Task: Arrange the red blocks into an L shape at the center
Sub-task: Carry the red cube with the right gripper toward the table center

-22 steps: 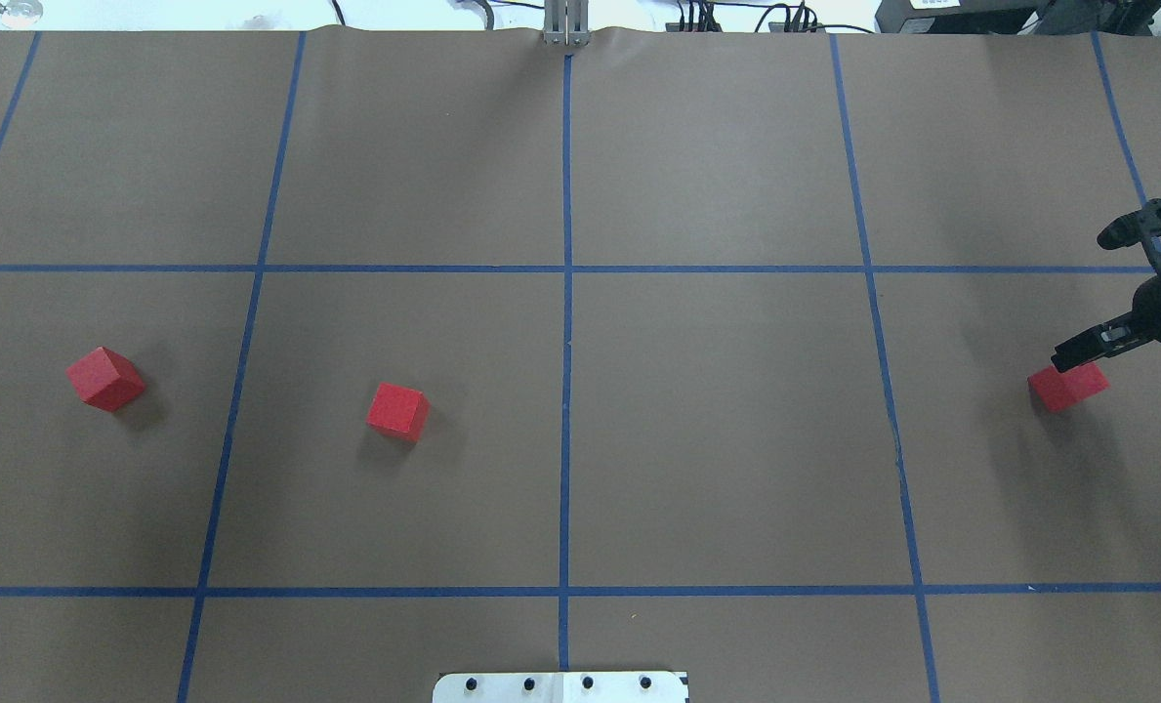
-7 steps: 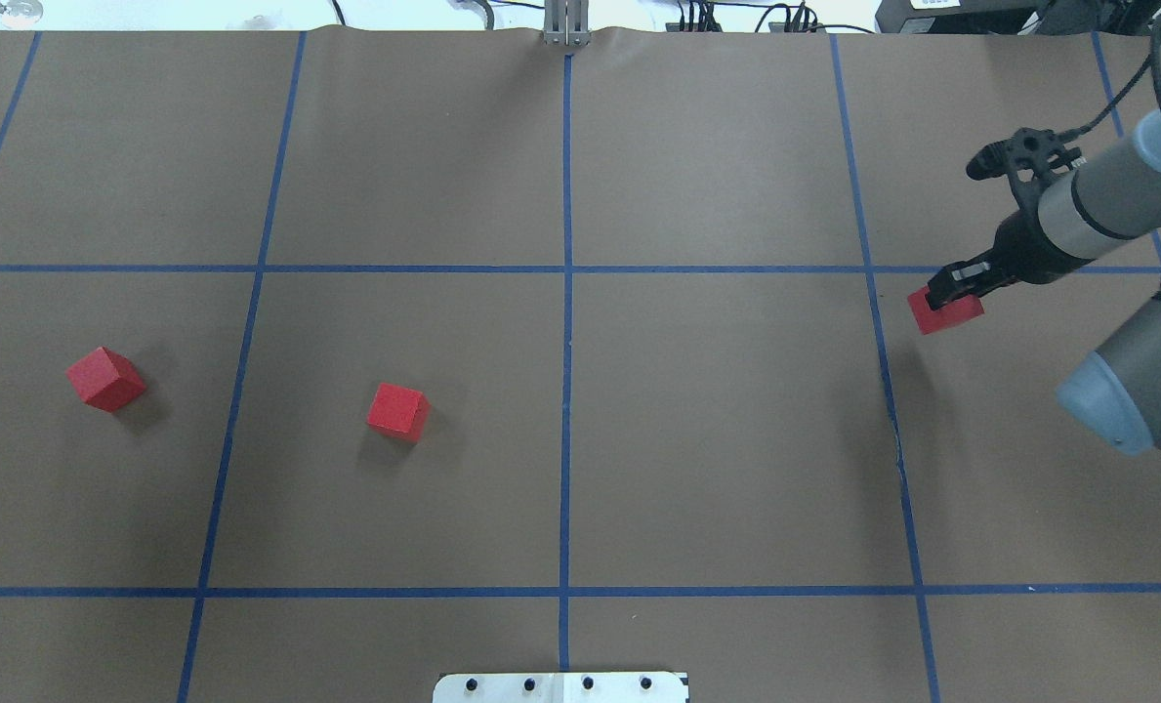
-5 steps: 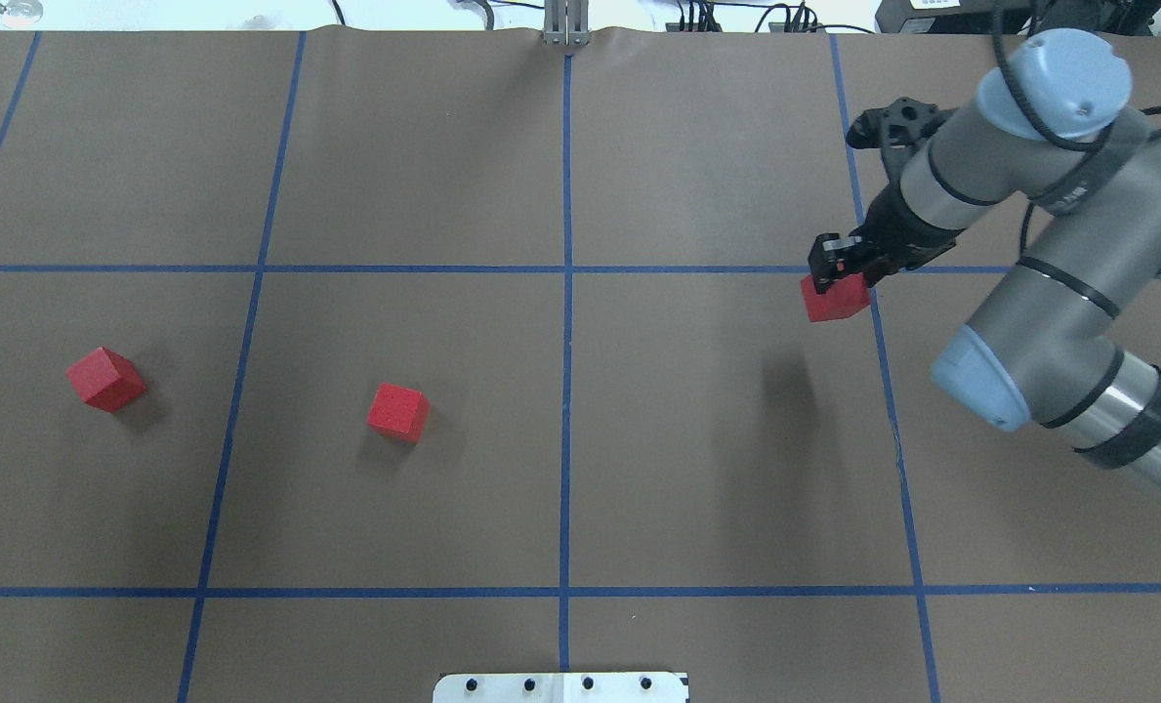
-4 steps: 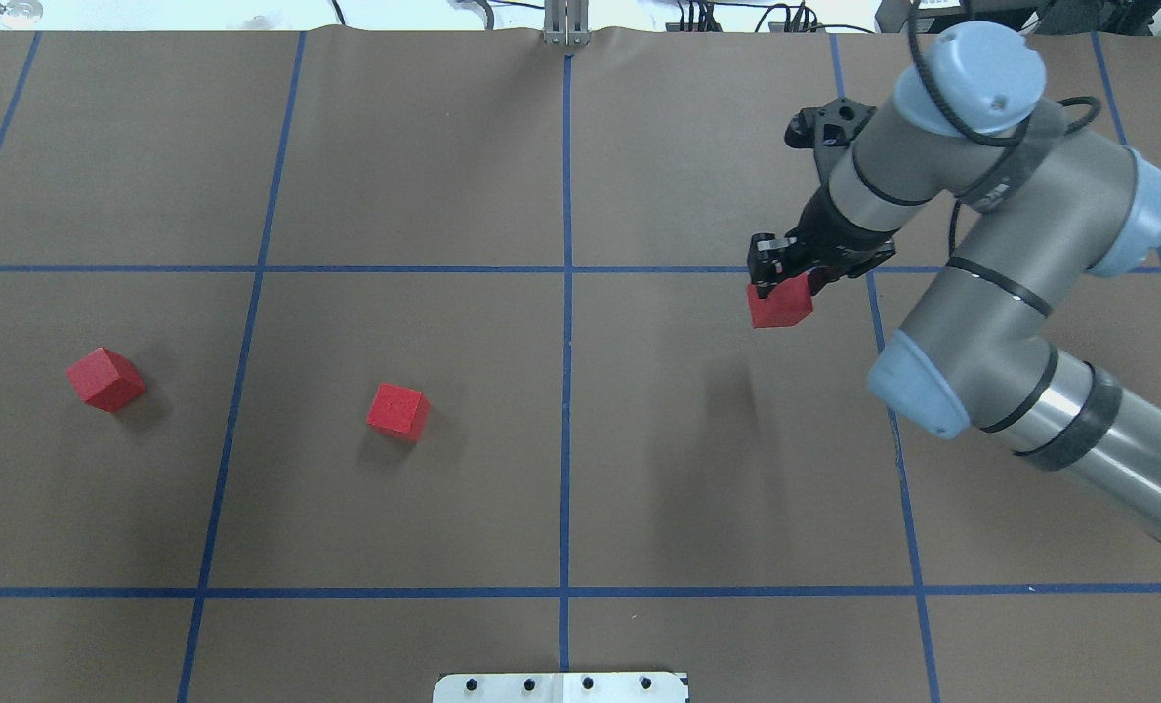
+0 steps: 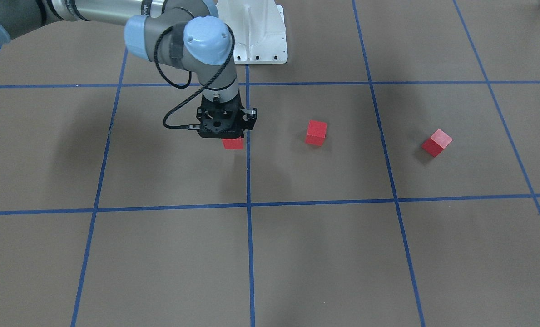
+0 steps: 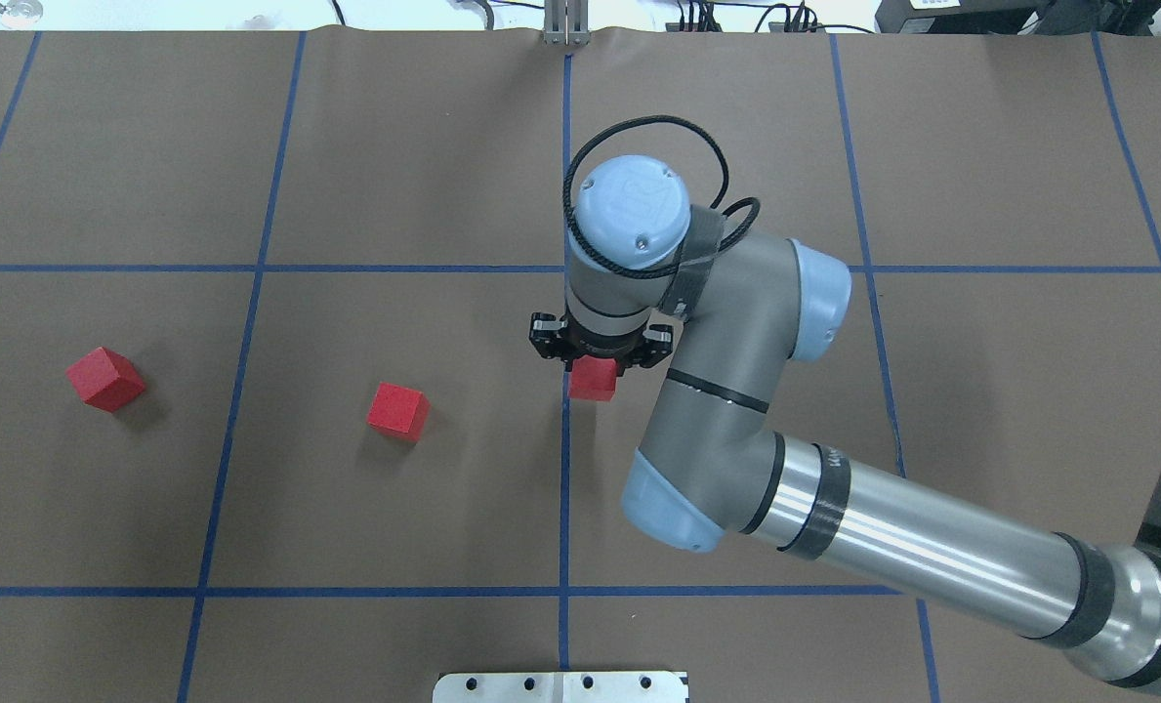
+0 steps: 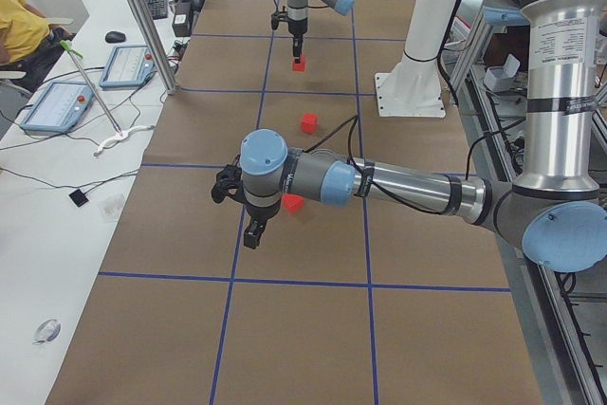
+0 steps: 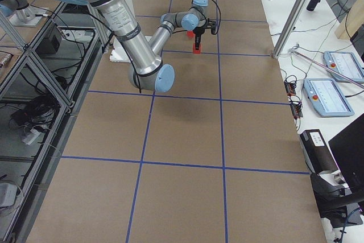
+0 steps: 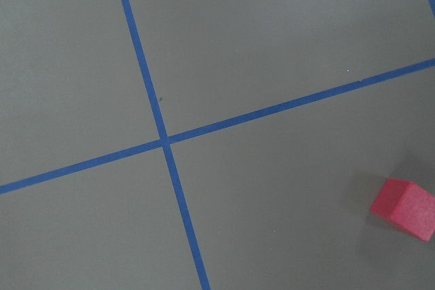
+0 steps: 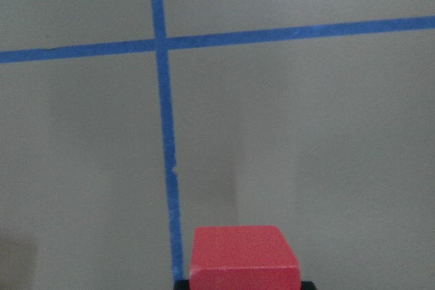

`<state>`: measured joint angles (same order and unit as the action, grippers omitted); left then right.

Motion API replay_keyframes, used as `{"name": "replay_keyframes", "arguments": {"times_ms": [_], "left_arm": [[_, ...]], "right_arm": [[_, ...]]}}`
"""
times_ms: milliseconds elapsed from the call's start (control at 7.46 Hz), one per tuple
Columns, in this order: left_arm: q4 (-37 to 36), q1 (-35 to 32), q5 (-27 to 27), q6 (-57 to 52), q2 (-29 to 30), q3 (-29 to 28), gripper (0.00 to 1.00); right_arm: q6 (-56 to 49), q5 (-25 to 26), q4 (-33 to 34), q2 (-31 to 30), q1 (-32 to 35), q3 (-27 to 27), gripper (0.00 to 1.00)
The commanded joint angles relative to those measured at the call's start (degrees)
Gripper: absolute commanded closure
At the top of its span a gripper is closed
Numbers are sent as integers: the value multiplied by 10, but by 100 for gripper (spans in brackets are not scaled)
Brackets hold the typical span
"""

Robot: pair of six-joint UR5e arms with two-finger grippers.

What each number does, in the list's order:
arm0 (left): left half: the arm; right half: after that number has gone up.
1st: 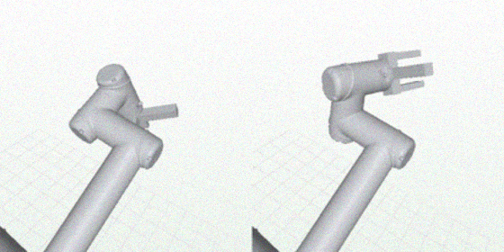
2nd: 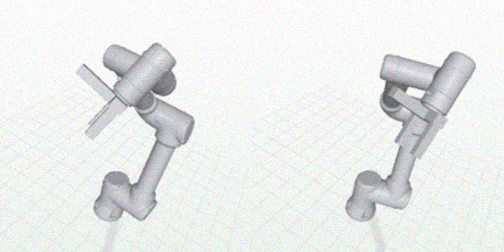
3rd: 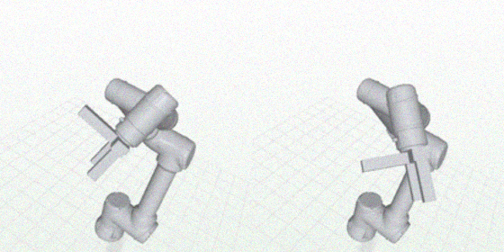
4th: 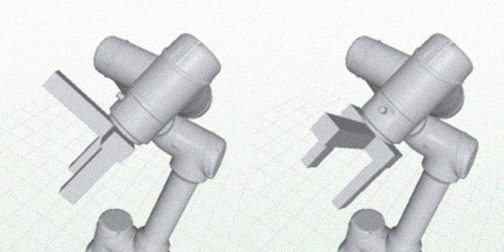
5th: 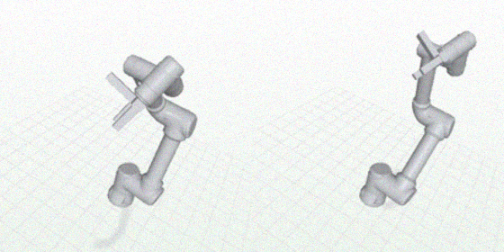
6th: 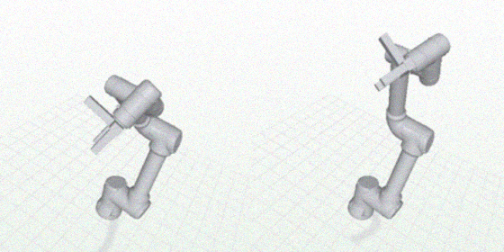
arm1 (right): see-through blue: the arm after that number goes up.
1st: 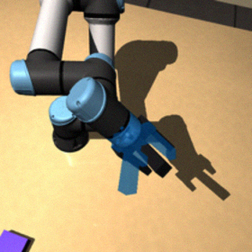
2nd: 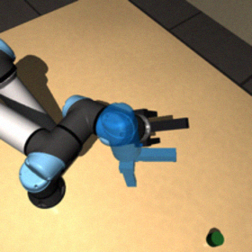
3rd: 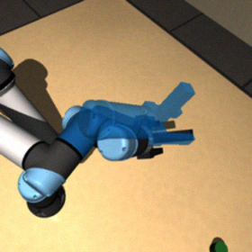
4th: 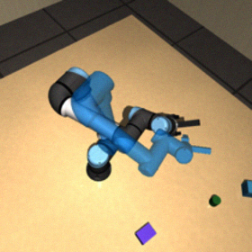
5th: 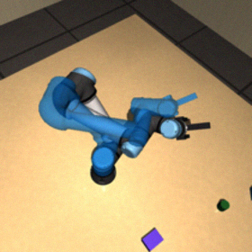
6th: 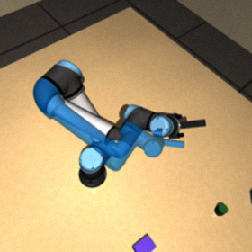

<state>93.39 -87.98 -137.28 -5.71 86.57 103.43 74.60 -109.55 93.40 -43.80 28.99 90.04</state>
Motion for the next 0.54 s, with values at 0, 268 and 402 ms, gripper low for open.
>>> {"name": "replay_keyframes", "arguments": {"times_ms": [0, 268, 402], "left_arm": [[0, 0, 0, 0, 0, -1, 0], [-1, 0, 0, 0, 0, -3, 0], [0, 0, 0, 0, 0, -3, 0]], "right_arm": [[14, 35, 0, 16, -41, -29, 100], [13, 35, 17, 18, -46, -29, 88], [13, 34, 19, 19, -47, -29, 77]]}}
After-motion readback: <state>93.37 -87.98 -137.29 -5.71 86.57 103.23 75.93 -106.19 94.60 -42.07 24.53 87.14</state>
